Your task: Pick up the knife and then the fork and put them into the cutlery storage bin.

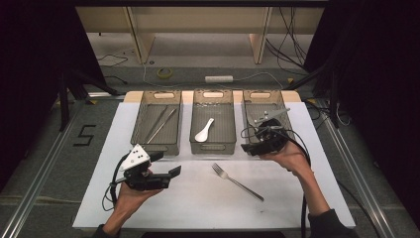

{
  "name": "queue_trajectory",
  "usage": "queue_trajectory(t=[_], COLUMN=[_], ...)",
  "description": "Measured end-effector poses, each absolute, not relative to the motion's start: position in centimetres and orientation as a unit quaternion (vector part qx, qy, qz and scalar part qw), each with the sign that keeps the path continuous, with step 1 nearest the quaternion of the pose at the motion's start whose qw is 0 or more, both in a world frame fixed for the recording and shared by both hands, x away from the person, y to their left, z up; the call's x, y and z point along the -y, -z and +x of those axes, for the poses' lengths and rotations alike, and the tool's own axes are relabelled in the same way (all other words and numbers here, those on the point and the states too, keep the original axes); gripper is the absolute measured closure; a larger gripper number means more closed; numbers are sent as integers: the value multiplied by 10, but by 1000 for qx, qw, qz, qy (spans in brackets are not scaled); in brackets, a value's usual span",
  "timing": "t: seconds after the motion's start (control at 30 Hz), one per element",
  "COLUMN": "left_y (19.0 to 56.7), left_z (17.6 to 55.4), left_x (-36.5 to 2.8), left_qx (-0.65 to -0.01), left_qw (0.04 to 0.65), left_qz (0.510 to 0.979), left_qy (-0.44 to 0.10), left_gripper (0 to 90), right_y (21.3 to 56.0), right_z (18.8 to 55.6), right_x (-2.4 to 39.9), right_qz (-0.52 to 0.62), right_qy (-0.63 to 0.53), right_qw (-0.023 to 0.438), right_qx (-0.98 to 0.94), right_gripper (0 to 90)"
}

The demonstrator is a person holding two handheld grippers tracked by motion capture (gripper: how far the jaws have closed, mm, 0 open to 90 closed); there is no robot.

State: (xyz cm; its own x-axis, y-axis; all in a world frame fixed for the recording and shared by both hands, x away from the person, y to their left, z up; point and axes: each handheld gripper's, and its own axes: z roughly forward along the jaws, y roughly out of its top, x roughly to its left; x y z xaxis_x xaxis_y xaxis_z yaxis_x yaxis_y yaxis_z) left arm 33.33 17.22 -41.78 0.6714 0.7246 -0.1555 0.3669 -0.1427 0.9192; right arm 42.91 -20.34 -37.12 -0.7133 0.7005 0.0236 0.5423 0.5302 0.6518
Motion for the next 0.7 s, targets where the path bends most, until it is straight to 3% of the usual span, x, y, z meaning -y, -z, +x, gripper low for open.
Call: queue_trajectory(t=[0.7], left_y=[418], left_z=[333], left_x=[-172], left_qx=[-368], left_qw=[540], left_qz=[738], left_qy=[-165], left_gripper=[159], right_y=[390], right_z=[402], right_x=[181], right_qz=[306], right_qy=[-268], right_qw=[92], right_qx=[-909], right_gripper=[286])
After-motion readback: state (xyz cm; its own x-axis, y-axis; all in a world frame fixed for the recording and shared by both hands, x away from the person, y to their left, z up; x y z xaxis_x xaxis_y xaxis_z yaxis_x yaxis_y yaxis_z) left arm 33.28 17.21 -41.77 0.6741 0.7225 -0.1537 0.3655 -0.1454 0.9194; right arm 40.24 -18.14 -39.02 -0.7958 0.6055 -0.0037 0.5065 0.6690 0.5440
